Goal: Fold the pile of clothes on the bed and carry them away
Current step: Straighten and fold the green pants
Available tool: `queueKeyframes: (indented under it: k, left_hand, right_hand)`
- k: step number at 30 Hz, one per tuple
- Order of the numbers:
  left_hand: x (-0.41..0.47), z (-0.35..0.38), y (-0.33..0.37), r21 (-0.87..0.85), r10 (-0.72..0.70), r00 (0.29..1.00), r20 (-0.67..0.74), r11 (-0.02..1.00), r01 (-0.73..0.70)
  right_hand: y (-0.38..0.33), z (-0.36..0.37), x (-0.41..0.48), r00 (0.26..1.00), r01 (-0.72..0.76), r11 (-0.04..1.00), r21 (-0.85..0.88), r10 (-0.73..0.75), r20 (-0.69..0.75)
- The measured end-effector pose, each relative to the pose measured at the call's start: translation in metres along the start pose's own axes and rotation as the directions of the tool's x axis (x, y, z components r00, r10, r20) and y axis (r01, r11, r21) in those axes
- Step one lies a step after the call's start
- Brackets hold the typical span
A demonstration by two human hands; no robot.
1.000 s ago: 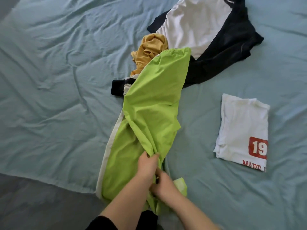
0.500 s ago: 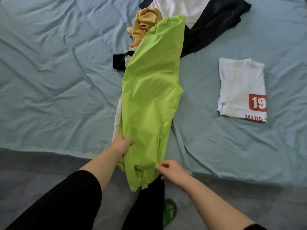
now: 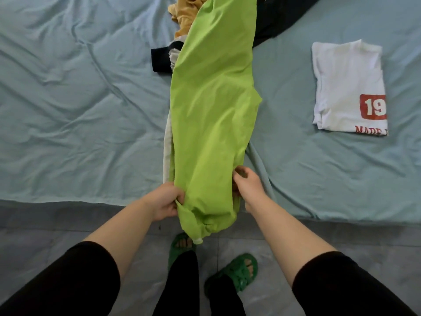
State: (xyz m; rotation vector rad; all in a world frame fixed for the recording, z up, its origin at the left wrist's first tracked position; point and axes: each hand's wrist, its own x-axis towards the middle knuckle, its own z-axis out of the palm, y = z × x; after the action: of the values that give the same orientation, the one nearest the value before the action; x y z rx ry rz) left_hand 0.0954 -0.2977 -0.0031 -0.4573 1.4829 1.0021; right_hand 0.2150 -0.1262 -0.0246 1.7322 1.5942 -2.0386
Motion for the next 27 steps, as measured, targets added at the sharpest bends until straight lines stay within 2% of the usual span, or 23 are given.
queueKeyframes:
  k: [1, 3, 5, 8, 11, 13, 16, 19, 21, 24, 27]
  left_hand:
    - [-0.001, -0.003, 0.0, -0.008, -0.005, 1.0, 0.01, 1.0, 0.005]
    - [-0.004, -0.011, -0.002, -0.035, -0.015, 1.0, 0.018, 0.999, 0.016]
    - [-0.005, -0.02, -0.005, -0.042, -0.018, 1.0, 0.003, 0.999, 0.018]
    - [-0.005, -0.026, -0.003, 0.05, -0.018, 1.0, 0.006, 0.999, 0.017]
    - [-0.002, -0.022, 0.008, 0.141, 0.04, 0.999, 0.007, 0.989, -0.041]
    - [0.0, -0.02, 0.015, 0.149, 0.133, 0.987, -0.086, 0.982, -0.119]
    - [0.001, -0.018, 0.008, 0.188, 0.235, 0.95, -0.205, 0.962, -0.197]
    - [-0.001, -0.018, -0.008, 0.233, 0.166, 0.968, -0.19, 0.965, -0.12]
    - [-0.002, -0.016, -0.008, 0.229, 0.145, 0.969, -0.199, 0.968, -0.098]
    - [-0.001, -0.014, 0.009, 0.237, 0.212, 0.956, -0.201, 0.958, -0.163]
    - [-0.001, -0.01, 0.028, 0.212, 0.262, 0.936, -0.237, 0.954, -0.213]
  right_hand:
    - [-0.002, 0.001, 0.002, 1.0, -0.017, 1.0, 0.019, 0.017, 0.022]
    - [-0.004, -0.004, 0.002, 0.998, -0.052, 0.985, 0.166, 0.047, 0.035]
    - [0.0, -0.014, 0.003, 0.996, -0.079, 0.961, 0.266, 0.086, -0.013]
    - [0.014, -0.022, -0.004, 0.989, -0.134, 0.97, 0.202, 0.143, -0.029]
    - [0.021, -0.02, -0.01, 0.968, -0.22, 0.96, 0.171, 0.194, 0.157]
    - [0.024, -0.022, -0.011, 0.959, -0.203, 0.977, 0.065, 0.186, 0.212]
    - [0.032, -0.028, -0.015, 0.994, -0.068, 0.997, 0.024, 0.065, 0.089]
    - [0.042, -0.031, -0.021, 0.997, -0.038, 0.998, -0.044, 0.04, 0.062]
    - [0.039, -0.034, -0.02, 0.991, -0.087, 0.996, -0.018, 0.089, 0.101]
    - [0.019, -0.04, -0.011, 0.987, -0.132, 0.985, 0.112, 0.12, 0.108]
    - [0.002, -0.041, 0.0, 0.984, -0.144, 0.976, 0.163, 0.124, 0.129]
